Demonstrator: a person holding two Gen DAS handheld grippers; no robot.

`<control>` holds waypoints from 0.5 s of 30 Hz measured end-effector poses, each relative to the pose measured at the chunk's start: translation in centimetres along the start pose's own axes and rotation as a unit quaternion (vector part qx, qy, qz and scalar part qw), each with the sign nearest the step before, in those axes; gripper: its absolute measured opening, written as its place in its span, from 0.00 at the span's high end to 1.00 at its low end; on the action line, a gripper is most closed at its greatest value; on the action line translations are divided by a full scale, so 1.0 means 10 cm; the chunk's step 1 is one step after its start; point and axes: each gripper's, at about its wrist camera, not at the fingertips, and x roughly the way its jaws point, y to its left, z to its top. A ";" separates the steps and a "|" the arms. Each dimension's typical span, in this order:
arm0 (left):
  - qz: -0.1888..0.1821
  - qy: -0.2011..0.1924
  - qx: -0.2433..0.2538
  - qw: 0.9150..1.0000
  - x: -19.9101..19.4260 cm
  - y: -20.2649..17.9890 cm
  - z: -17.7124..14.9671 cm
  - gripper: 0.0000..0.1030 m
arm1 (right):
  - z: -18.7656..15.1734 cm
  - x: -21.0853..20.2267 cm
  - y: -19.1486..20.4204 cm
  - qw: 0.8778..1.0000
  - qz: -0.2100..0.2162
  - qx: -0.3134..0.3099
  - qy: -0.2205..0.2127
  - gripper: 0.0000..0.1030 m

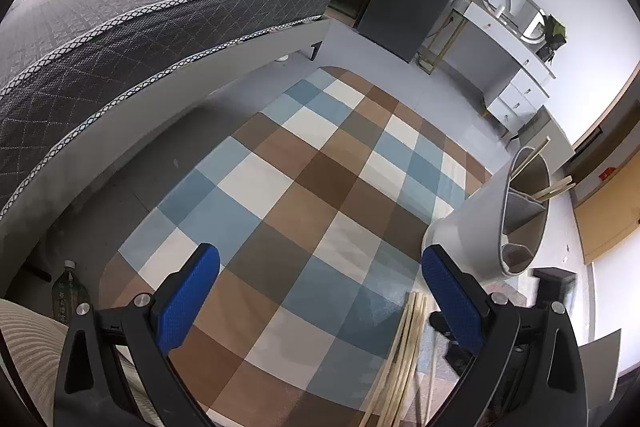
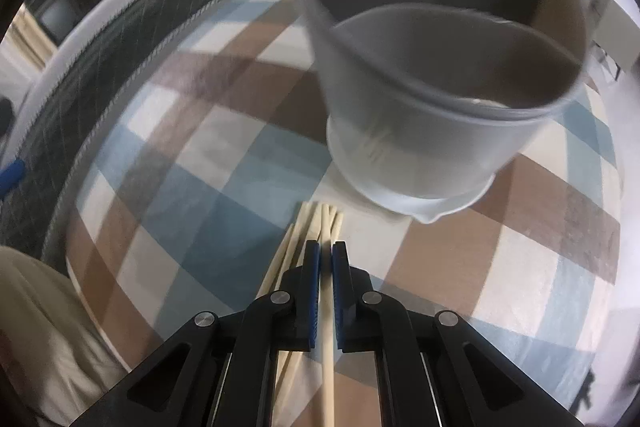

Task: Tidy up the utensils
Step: 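Pinch one chopstick from the bundle with the right gripper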

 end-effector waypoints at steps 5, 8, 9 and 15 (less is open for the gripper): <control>0.005 0.012 0.017 1.000 0.06 -0.05 -0.05 0.04 | -0.10 -0.27 -0.16 0.997 0.037 0.039 -0.048 0.95; 0.005 0.026 0.036 0.999 0.13 -0.10 -0.10 0.04 | -0.16 -0.44 -0.30 0.993 0.060 0.065 -0.076 0.95; 0.004 0.031 0.041 0.999 0.15 -0.12 -0.12 0.04 | -0.17 -0.47 -0.33 0.992 0.066 0.074 -0.083 0.95; -0.013 0.095 0.080 0.992 0.36 -0.26 -0.30 0.04 | -0.30 -0.64 -0.66 0.972 0.115 0.156 -0.129 0.95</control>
